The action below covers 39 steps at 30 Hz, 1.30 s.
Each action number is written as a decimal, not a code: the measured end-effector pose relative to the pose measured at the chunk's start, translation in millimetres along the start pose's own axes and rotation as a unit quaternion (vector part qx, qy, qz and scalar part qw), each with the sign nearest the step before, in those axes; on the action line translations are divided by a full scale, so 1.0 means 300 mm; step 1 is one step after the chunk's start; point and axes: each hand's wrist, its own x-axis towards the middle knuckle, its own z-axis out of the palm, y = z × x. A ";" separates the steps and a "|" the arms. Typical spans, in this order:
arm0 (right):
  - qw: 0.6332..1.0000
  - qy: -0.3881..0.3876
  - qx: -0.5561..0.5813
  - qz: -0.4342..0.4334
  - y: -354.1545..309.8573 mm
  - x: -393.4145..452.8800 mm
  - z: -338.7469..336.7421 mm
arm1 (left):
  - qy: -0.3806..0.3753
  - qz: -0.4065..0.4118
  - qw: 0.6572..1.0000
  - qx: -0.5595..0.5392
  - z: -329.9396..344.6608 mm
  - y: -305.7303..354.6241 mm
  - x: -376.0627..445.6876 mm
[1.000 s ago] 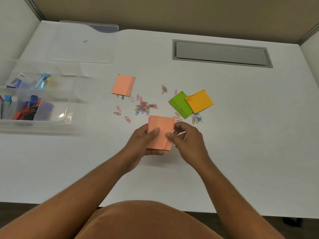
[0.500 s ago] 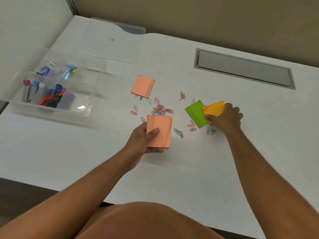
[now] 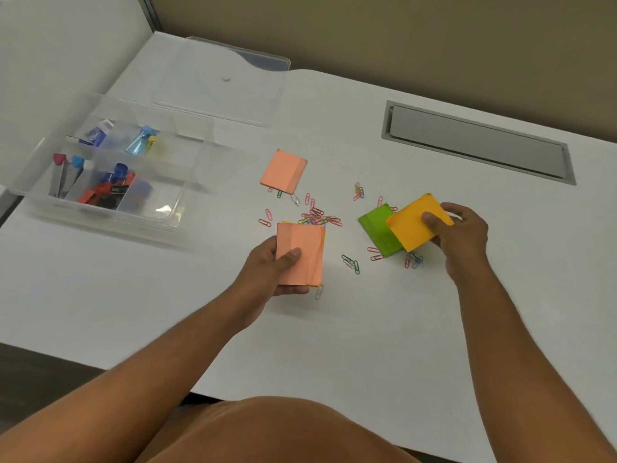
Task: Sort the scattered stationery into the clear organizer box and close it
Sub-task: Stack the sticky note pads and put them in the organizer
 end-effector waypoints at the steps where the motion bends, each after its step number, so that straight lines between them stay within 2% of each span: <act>1: 1.000 -0.019 -0.005 -0.006 -0.016 -0.017 0.012 | -0.002 -0.001 1.000 0.000 0.000 0.000 0.000; 5: 0.989 -0.120 -0.070 -0.046 -0.104 -0.099 0.096 | -0.007 -0.005 1.000 0.002 0.004 -0.004 0.004; 9: 0.960 -0.249 -0.095 -0.084 -0.183 -0.242 0.233 | -0.002 -0.010 1.000 -0.011 0.013 0.006 -0.001; 11: 0.949 -0.265 -0.125 -0.115 -0.174 -0.302 0.298 | 0.011 -0.033 0.999 -0.035 0.023 0.018 -0.009; 14: 0.947 -0.235 -0.145 -0.164 -0.113 -0.370 0.377 | 0.012 -0.070 0.996 -0.052 0.020 0.029 -0.015; 17: 0.939 -0.205 -0.167 -0.221 -0.059 -0.430 0.428 | -0.033 -0.041 0.999 0.001 0.006 0.012 -0.015; 20: 0.929 -0.185 -0.182 -0.264 -0.027 -0.418 0.433 | -0.027 -0.042 0.999 0.007 -0.008 -0.008 -0.011; 23: 0.931 -0.050 -0.224 -0.285 0.002 -0.311 0.367 | -0.021 -0.050 0.998 -0.009 -0.019 -0.016 -0.009; 25: 0.904 0.010 -0.367 -0.221 0.023 -0.219 0.306 | -0.016 -0.047 0.999 -0.015 -0.029 -0.020 -0.008; 27: 0.861 0.001 -0.491 -0.130 0.041 -0.158 0.265 | -0.009 -0.043 0.999 -0.017 -0.037 -0.023 -0.006; 29: 0.846 -0.022 -0.523 -0.103 0.051 -0.128 0.252 | -0.004 -0.042 0.999 -0.021 -0.042 -0.025 -0.005; 34: 0.875 -0.040 -0.469 -0.110 0.044 -0.094 0.265 | 0.003 -0.052 0.998 -0.031 -0.059 -0.018 -0.003; 39: 0.871 -0.055 -0.478 -0.097 0.021 -0.077 0.272 | -0.001 -0.056 0.998 -0.033 -0.106 -0.011 -0.002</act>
